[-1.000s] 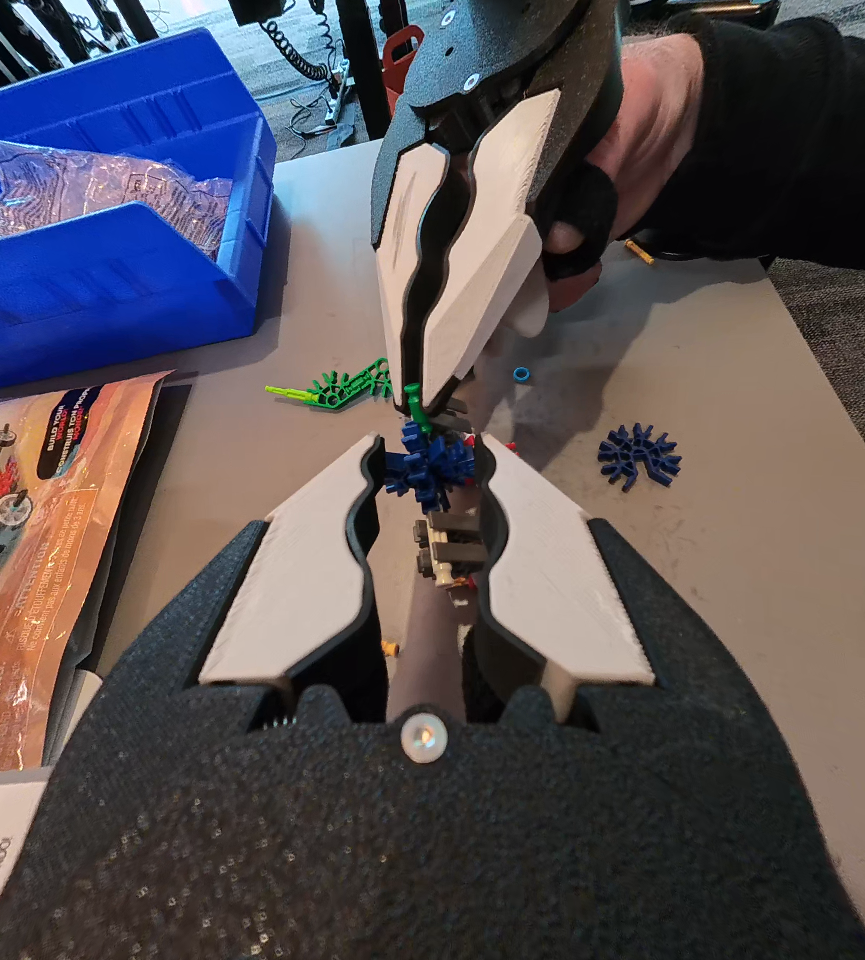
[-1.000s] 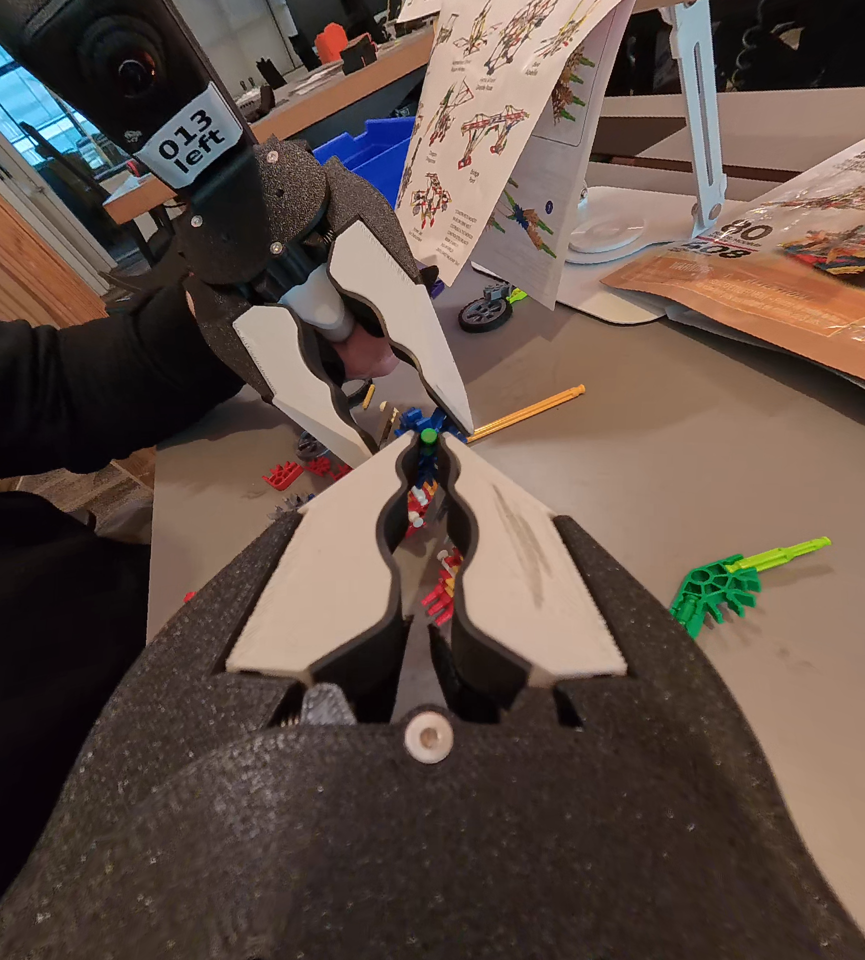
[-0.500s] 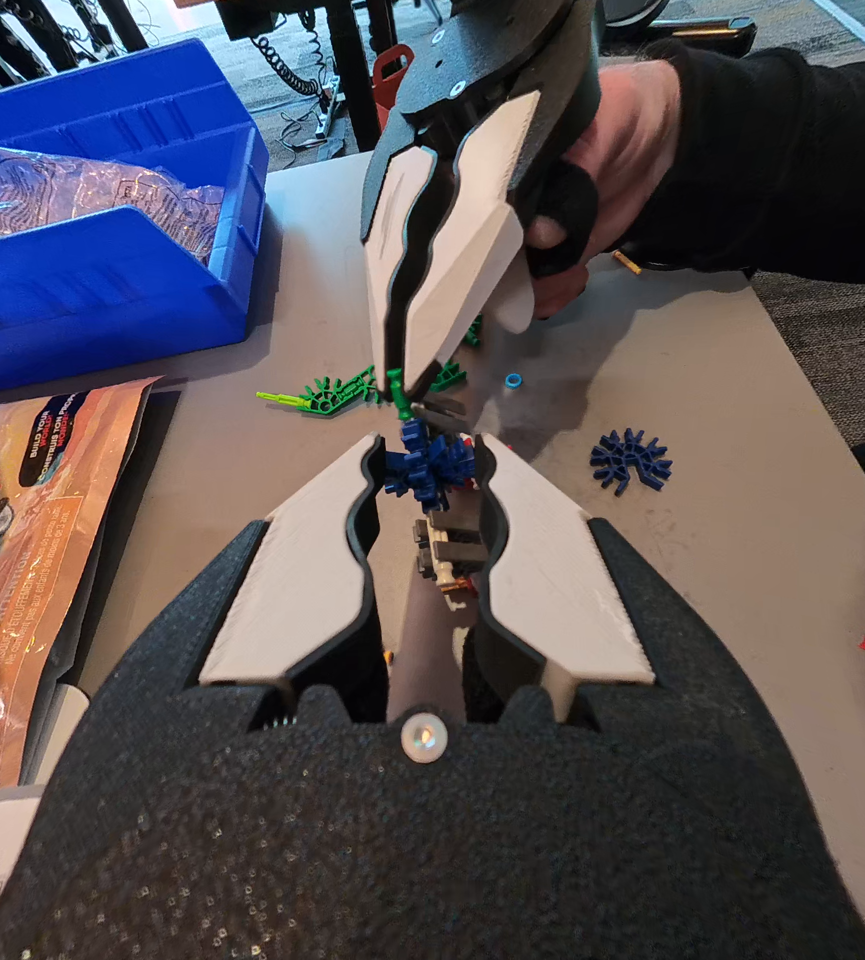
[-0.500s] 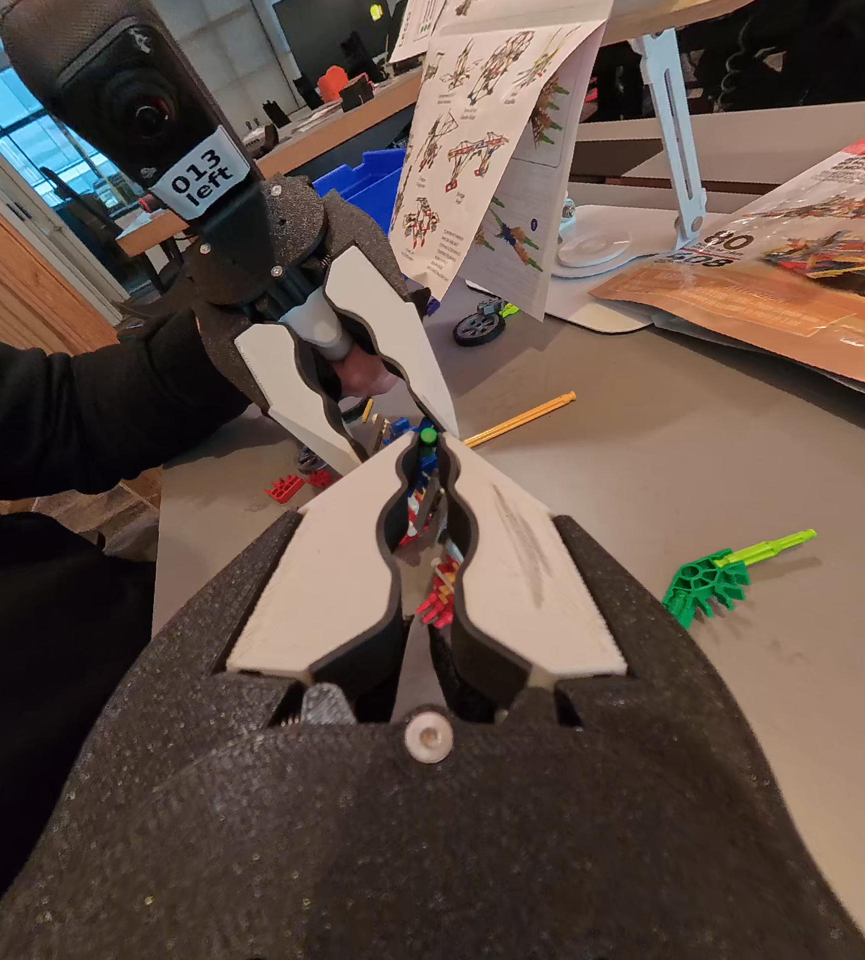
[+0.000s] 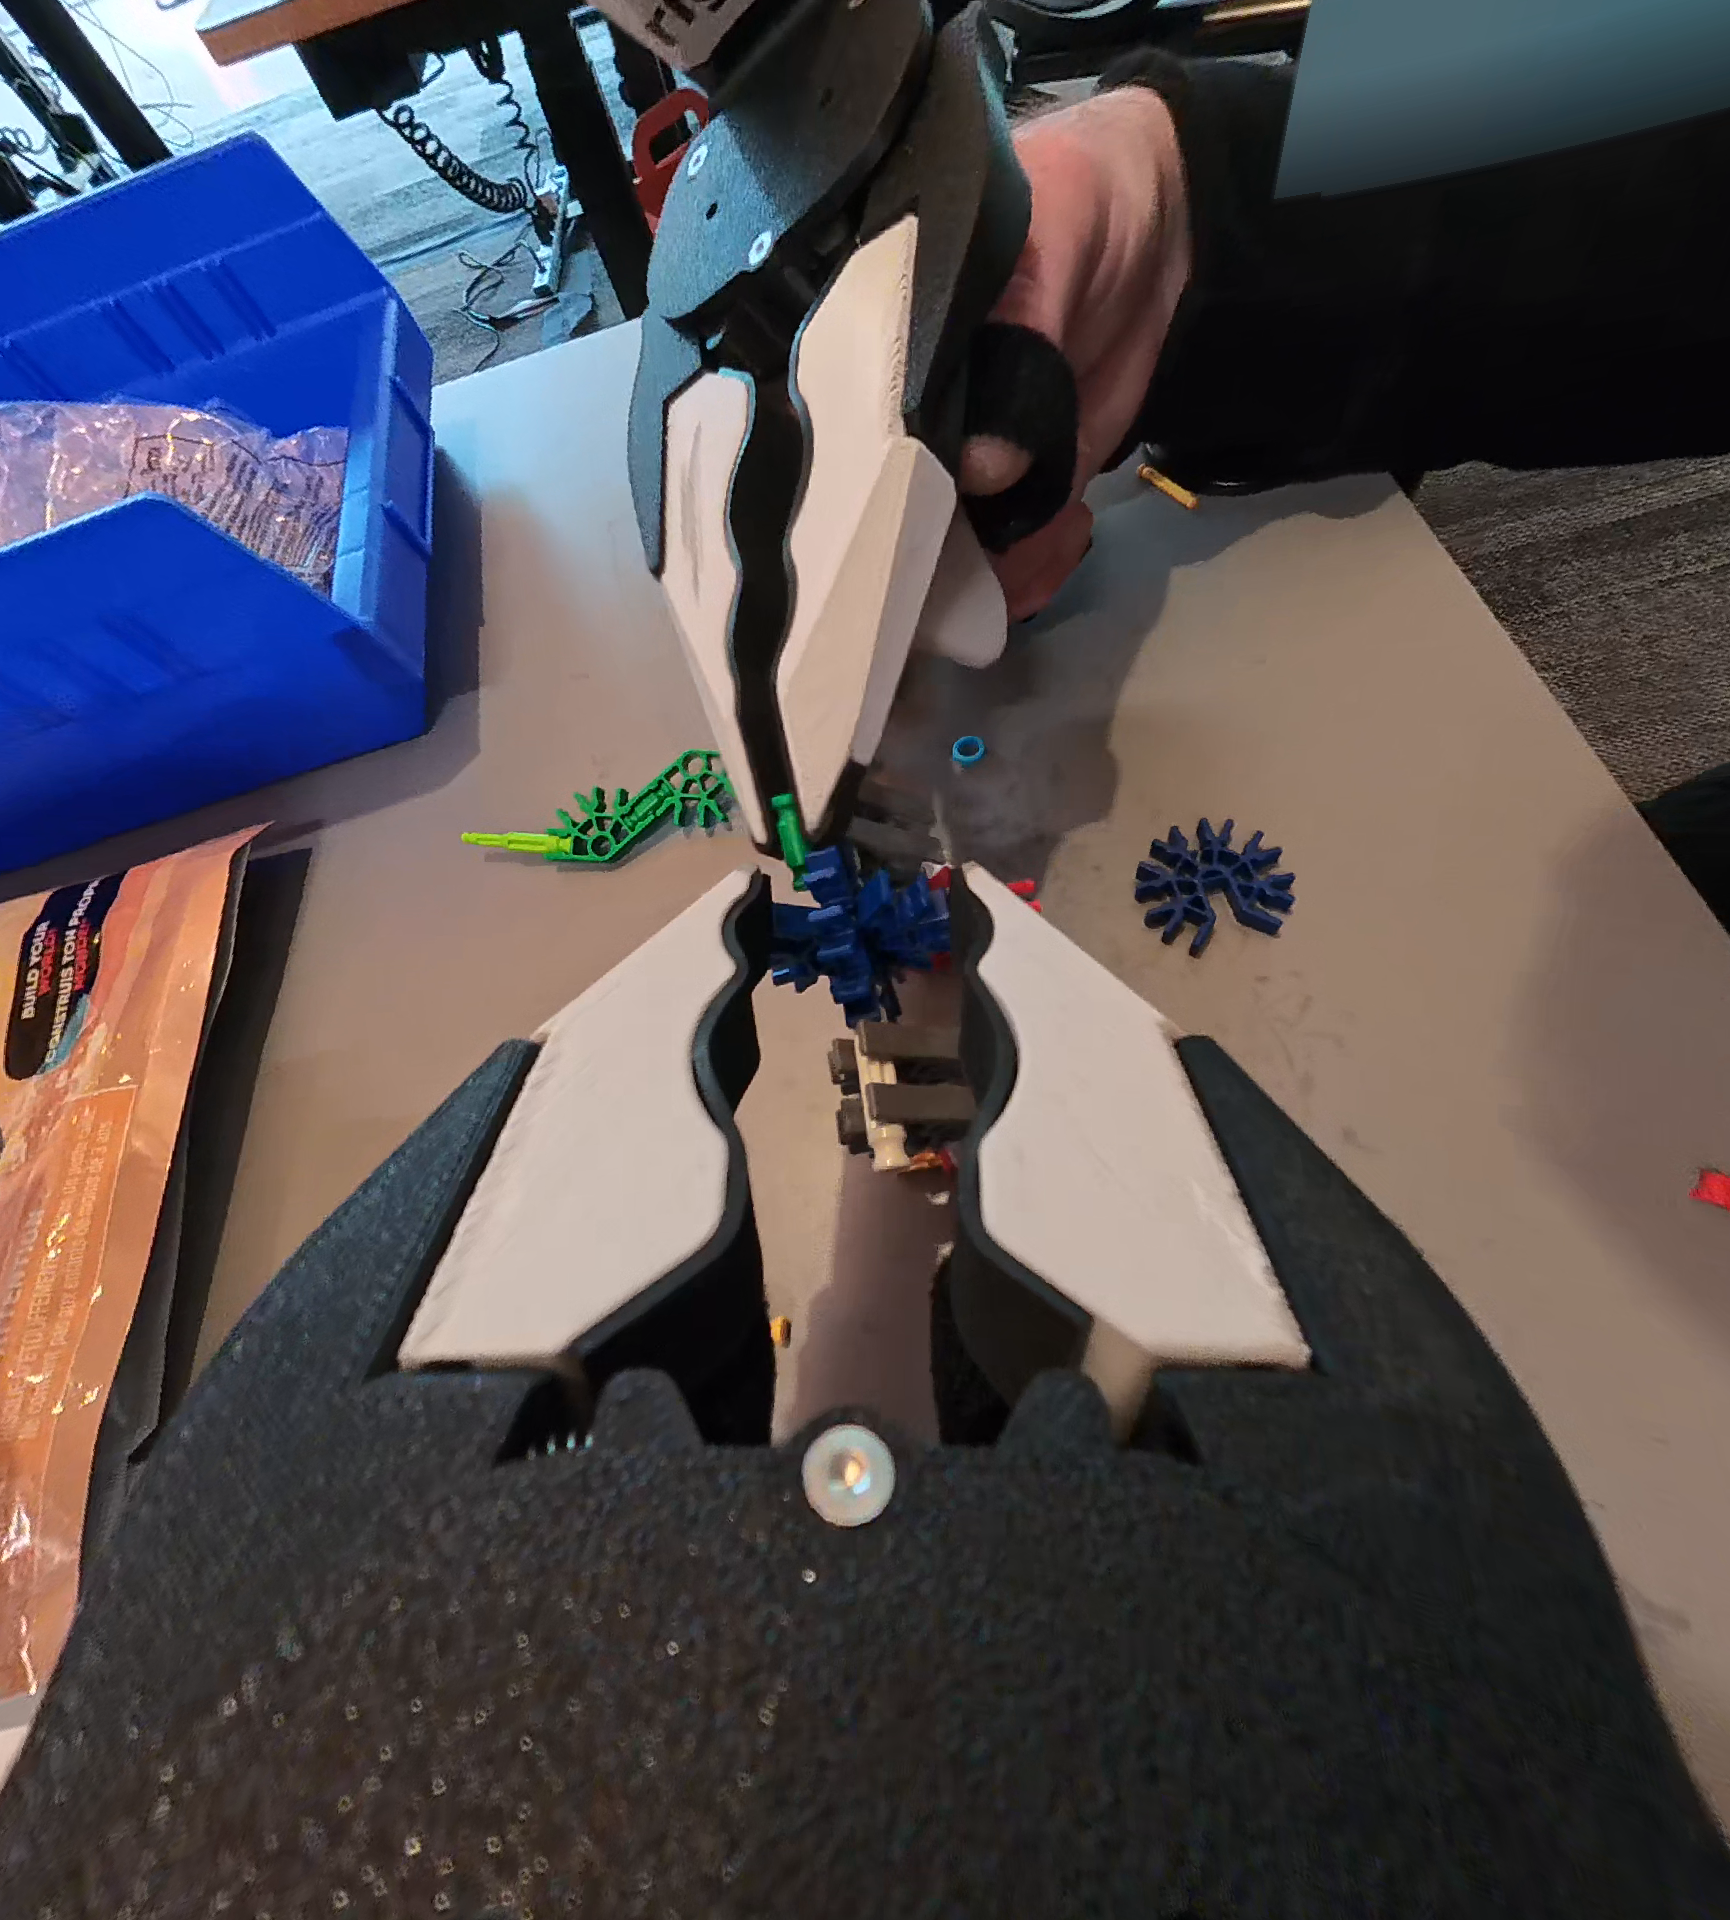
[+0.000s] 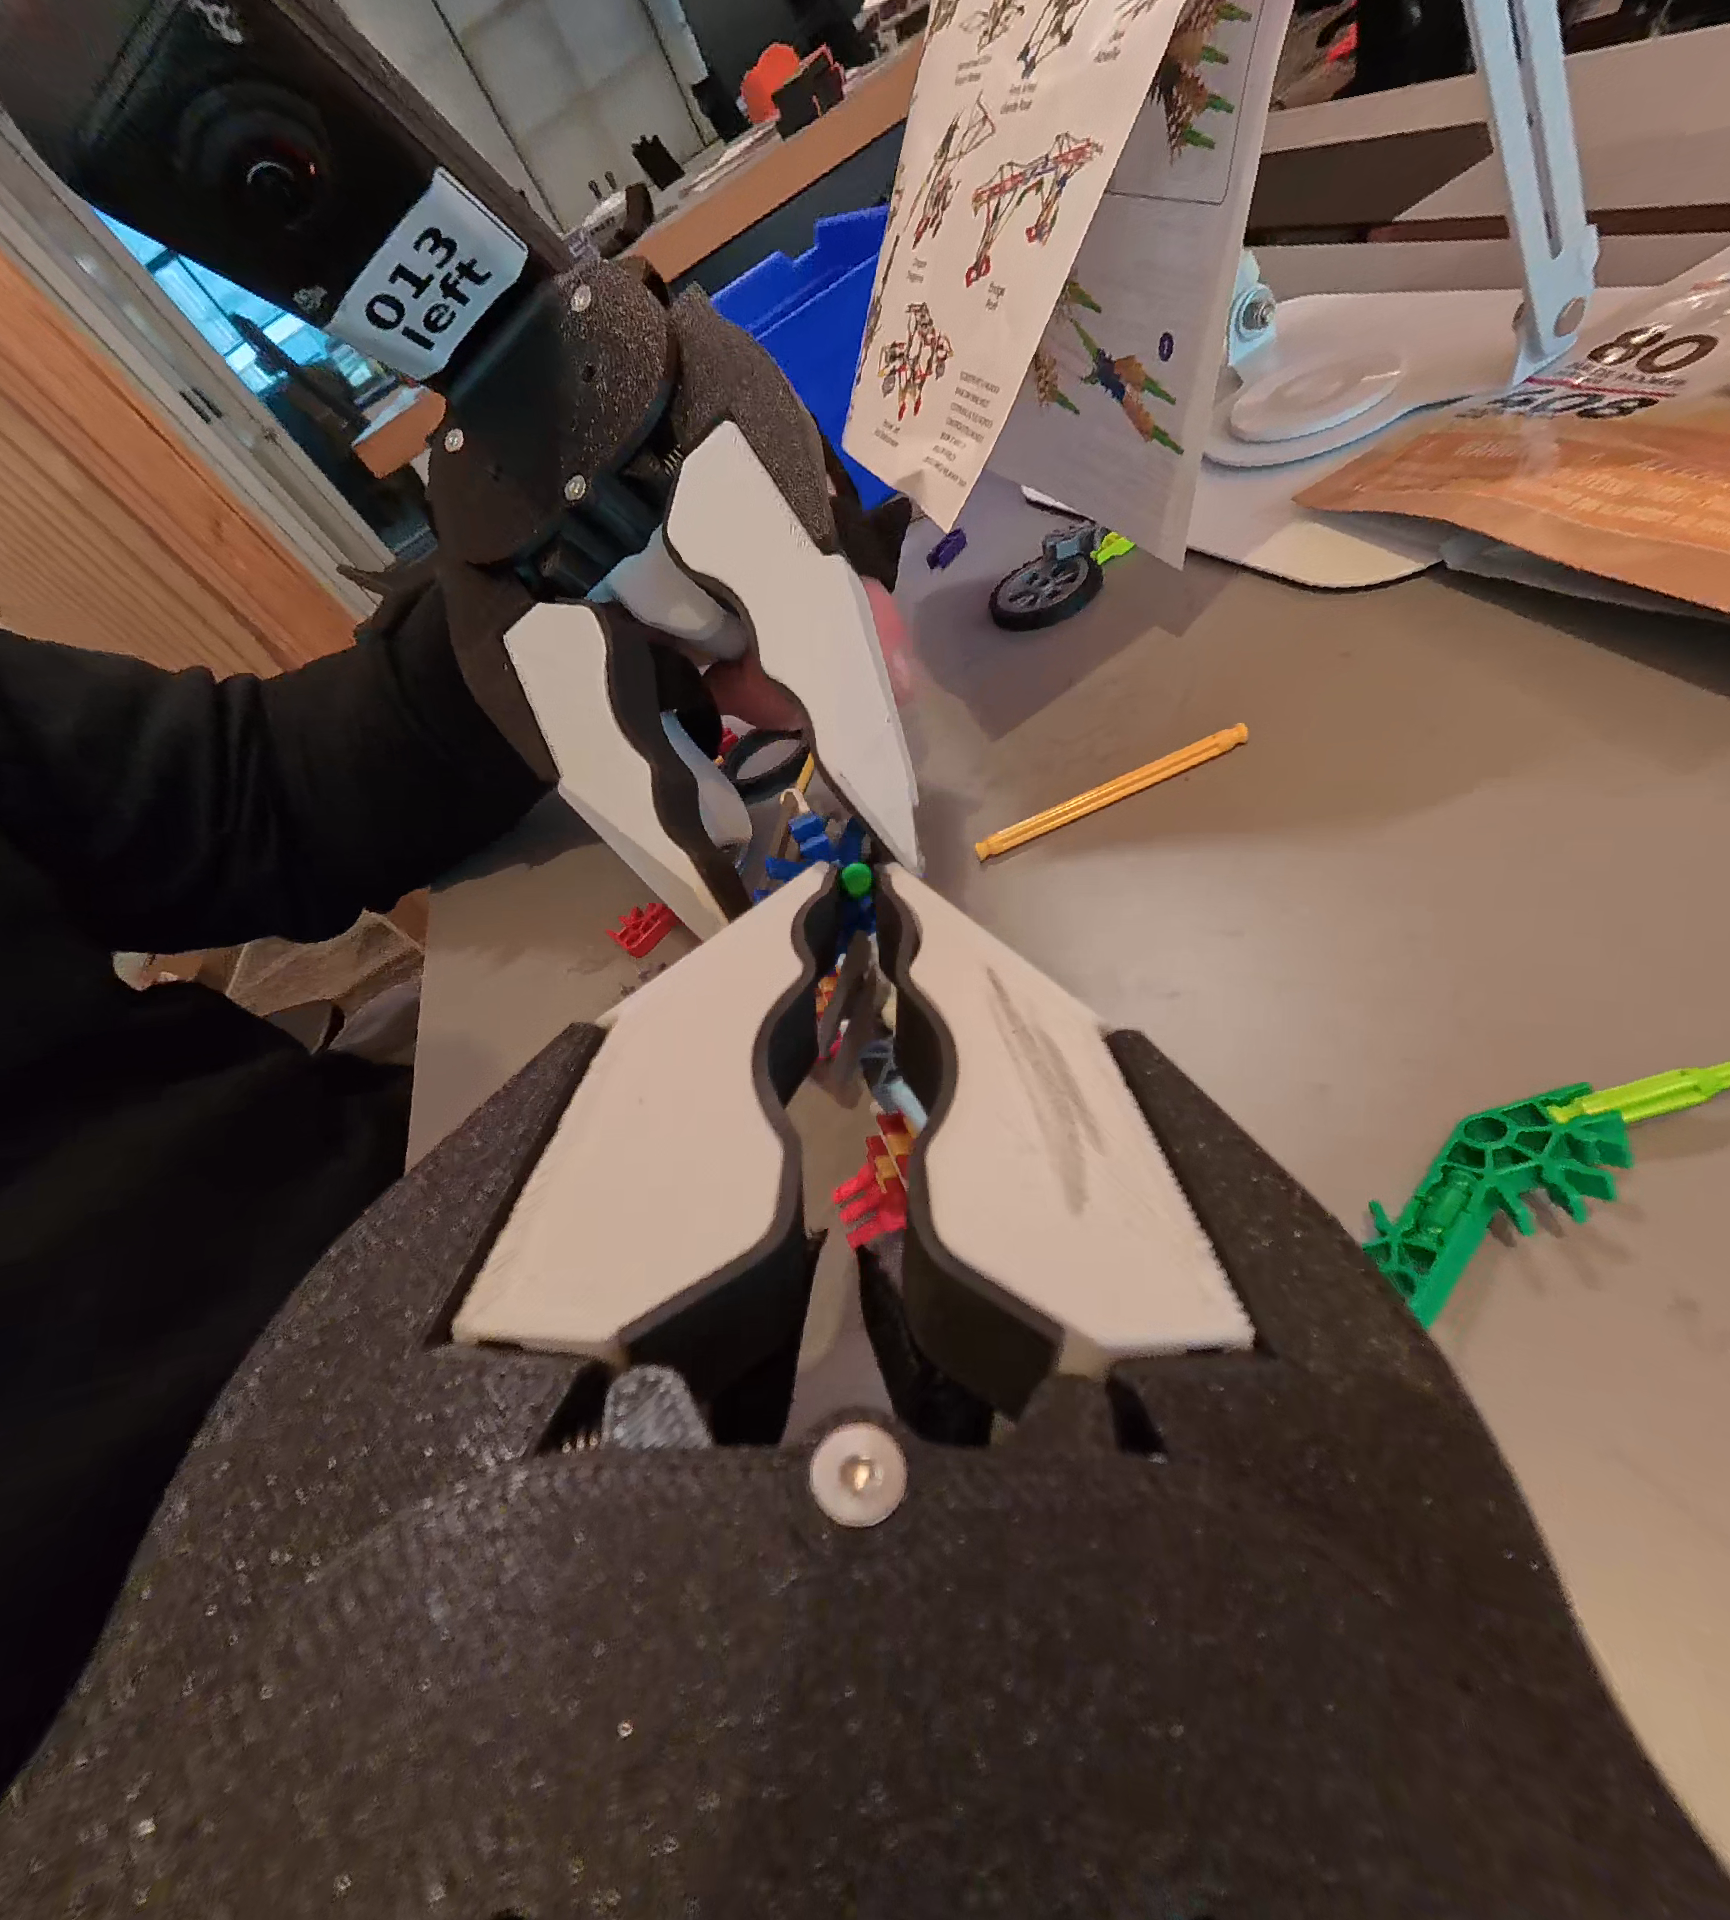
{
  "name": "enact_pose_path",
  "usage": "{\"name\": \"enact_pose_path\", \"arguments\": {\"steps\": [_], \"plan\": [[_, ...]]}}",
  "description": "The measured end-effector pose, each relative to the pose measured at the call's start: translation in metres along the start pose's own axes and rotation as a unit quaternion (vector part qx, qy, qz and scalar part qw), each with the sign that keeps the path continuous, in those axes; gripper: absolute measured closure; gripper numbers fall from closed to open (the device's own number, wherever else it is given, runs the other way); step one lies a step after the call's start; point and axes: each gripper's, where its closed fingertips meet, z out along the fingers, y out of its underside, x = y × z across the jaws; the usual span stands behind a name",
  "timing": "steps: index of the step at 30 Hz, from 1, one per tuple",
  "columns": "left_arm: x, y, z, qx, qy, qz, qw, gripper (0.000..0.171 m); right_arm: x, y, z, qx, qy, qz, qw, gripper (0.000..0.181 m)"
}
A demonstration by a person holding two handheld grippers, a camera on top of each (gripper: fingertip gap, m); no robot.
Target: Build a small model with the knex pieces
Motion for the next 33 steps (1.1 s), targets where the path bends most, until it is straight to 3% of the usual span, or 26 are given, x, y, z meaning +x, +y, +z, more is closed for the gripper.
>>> {"name": "enact_pose_path", "arguments": {"steps": [27, 33], "plan": [[0.024, -0.004, -0.003, 0.023, 0.067, 0.034, 0.997, 0.139, -0.025, 0.012, -0.002, -0.044, -0.100, -0.016, 0.994, 0.174], [0.024, -0.004, -0.003, 0.023, 0.065, 0.035, 0.997, 0.138, -0.029, 0.013, -0.002, -0.045, -0.096, -0.049, 0.993, 0.165]]}}
